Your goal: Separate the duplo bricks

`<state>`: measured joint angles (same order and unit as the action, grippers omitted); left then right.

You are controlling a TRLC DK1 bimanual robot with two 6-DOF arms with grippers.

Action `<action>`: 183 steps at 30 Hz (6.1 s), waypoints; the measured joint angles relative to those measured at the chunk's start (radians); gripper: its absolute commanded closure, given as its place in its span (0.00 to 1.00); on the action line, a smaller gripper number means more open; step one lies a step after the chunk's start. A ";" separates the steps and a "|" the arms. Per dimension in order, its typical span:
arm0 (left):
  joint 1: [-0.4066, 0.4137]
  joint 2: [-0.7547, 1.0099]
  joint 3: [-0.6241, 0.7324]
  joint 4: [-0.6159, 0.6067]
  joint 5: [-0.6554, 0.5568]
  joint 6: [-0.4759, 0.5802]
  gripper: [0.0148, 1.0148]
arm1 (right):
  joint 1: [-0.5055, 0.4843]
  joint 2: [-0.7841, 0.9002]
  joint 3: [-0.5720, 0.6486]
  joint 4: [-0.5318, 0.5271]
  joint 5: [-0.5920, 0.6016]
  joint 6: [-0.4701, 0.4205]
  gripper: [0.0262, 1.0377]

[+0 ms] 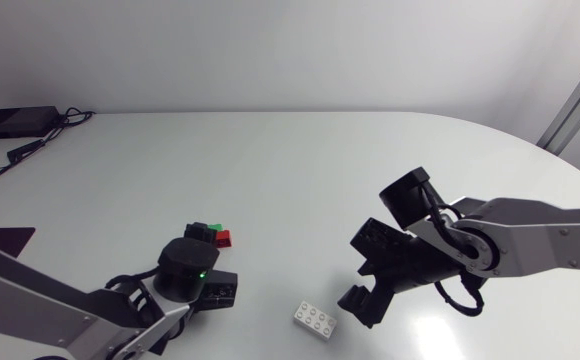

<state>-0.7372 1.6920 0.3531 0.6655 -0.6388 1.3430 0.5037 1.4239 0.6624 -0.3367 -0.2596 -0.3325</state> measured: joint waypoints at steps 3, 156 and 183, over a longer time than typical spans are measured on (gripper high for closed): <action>0.061 -0.132 0.027 -0.193 0.073 -0.009 0.04 | 0.000 0.000 0.000 0.000 0.000 0.000 0.04; 0.370 -0.079 0.593 -1.261 0.798 -0.440 0.28 | -0.027 -0.097 -0.034 -0.027 -0.030 0.000 0.04; 0.370 0.023 0.594 -1.234 0.825 -0.444 0.76 | -0.027 -0.090 -0.025 -0.031 -0.038 0.000 0.04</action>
<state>-0.3668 1.7149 0.9466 -0.5690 0.1860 0.8993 0.4767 1.3334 0.6376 -0.3672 -0.2974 -0.3328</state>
